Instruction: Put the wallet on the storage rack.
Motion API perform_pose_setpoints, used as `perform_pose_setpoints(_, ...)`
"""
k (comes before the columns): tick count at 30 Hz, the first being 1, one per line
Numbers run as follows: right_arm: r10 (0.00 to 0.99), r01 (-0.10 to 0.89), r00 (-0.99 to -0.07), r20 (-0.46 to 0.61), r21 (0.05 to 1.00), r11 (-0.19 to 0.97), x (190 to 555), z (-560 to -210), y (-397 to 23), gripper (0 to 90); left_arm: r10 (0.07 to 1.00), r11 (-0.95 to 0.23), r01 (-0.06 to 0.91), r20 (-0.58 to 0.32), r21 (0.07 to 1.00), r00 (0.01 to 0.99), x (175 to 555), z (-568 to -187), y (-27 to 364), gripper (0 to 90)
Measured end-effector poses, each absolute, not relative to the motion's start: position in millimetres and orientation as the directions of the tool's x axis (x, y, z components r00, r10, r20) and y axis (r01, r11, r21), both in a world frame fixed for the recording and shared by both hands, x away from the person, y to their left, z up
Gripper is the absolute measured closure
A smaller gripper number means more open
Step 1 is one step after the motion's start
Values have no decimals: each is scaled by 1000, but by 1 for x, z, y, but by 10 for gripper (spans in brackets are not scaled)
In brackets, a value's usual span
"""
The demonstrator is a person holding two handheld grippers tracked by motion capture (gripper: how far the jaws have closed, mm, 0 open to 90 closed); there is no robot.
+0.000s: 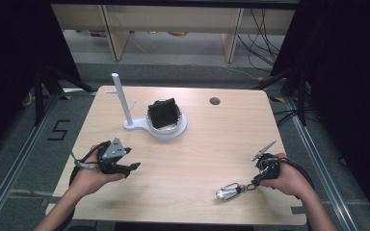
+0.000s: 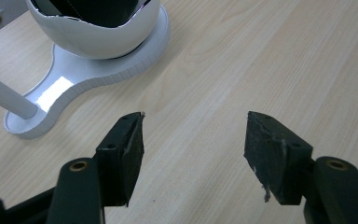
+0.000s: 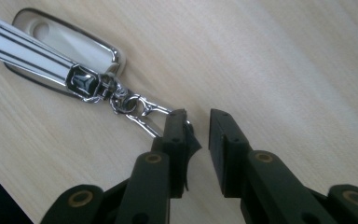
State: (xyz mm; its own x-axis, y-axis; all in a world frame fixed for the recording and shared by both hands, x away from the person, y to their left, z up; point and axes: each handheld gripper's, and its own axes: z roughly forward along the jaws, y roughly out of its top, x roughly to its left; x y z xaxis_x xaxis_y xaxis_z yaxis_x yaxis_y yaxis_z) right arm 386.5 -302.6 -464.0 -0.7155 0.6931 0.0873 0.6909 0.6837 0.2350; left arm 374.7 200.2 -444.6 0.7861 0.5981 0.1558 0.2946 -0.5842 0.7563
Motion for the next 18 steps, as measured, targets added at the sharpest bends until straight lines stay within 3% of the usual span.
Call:
perform_pose_setpoints(4,693,695,-714,96,215,686,385,-466,-302,753,601,-582,298,153,757,785,374,-444,200,371)
perform_pose_setpoints(9,633,640,-767,98,179,747,379,-465,-301,641,592,-587,297,148,753,792,375,-445,199,371)
perform_pose_setpoints(18,576,578,-815,66,161,800,381,-470,-299,643,589,-592,299,148,749,795,375,-445,198,371)
